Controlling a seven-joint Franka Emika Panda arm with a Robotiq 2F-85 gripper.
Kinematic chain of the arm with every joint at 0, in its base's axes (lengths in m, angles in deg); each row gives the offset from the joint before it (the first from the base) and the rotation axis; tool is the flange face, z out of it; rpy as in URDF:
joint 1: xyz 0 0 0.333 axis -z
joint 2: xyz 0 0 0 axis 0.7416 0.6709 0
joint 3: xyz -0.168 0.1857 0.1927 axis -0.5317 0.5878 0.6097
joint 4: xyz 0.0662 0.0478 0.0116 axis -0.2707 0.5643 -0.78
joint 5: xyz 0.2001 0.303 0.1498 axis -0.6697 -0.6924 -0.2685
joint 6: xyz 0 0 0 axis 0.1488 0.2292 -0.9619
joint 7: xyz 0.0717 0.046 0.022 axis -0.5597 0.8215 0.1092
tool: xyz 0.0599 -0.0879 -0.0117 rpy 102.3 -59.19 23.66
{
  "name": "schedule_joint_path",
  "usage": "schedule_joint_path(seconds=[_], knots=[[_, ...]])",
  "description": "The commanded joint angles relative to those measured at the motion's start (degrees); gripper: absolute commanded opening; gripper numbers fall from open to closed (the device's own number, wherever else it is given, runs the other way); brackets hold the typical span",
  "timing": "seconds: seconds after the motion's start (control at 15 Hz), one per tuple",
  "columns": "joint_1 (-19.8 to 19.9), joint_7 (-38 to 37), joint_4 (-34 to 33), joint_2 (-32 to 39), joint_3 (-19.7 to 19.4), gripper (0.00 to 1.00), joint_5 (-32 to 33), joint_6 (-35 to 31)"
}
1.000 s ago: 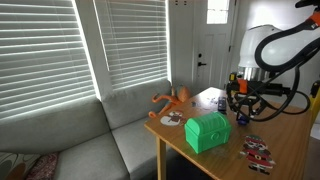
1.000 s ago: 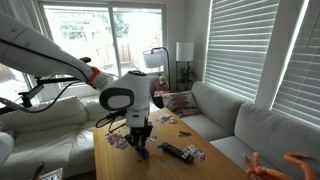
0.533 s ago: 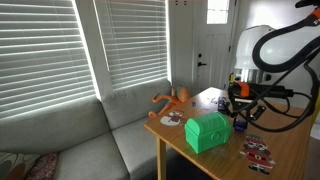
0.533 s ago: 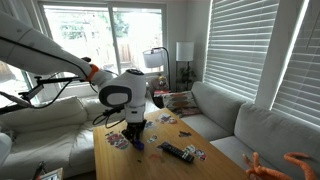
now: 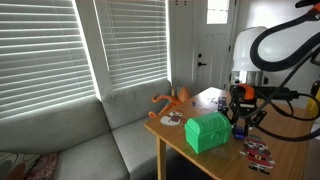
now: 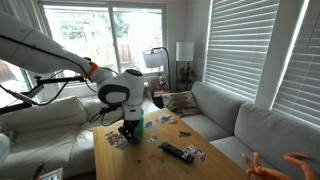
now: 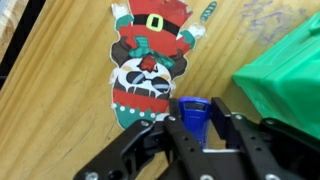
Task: Pick up the blue toy car and turn it anticlockwise once and then slide it back and forth three times on the table
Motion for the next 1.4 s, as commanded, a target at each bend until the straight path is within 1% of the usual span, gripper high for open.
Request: schedule_joint_path(seconds=[0.0, 0.33, 0.93, 1.13, 1.33], knots=[[1.48, 1.94, -0.52, 0.25, -0.92, 0.11, 0.59, -0.16], [4.24, 4.92, 0.25, -0.85, -3.30, 0.11, 0.04, -1.63], [8.36, 14.78, 1.02, -1.00, -7.86, 0.11, -0.64, -4.43], [9.01, 17.13, 0.55, -0.72, -8.73, 0.11, -1.61, -3.33], [8.49, 18.27, -0.19, -0.15, -8.57, 0.11, -3.10, -0.97]])
